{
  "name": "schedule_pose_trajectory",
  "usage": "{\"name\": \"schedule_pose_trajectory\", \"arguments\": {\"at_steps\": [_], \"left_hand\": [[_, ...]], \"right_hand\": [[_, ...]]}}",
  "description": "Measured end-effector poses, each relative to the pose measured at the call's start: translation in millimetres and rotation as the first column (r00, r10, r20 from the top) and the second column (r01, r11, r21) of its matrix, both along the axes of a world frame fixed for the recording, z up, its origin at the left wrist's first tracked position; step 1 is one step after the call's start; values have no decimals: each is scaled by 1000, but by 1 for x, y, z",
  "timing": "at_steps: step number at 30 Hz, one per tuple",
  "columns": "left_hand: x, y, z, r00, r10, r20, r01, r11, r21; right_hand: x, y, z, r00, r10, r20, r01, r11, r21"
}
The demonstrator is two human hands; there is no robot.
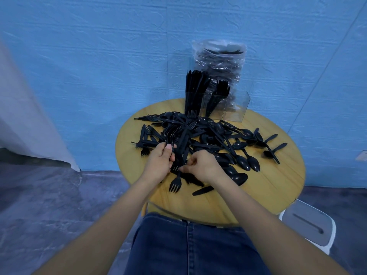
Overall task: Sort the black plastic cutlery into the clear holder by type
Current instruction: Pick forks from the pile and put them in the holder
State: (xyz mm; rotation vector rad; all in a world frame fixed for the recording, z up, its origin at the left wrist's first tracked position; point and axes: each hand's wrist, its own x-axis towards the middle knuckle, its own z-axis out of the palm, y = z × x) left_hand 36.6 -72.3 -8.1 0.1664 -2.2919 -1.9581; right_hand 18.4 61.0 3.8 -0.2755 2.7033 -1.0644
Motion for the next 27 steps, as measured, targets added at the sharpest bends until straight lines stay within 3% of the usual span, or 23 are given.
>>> {"name": "schedule_pose_trajectory", "arguments": {"at_steps": [17,22,27], "left_hand": [[-5,6,-2,1000,-8,10,8,1000,14],[-10,1,7,999,1,-43,-1,1000,-14],[-22,3,26,991,14,-137,-22,998,-52]], "right_hand": [[-8,-12,4,993,-88,81,88,996,0],[-15,14,14,987,-137,85,143,987,-76],[-23,49,30,987,-161,20,161,987,-22]]}}
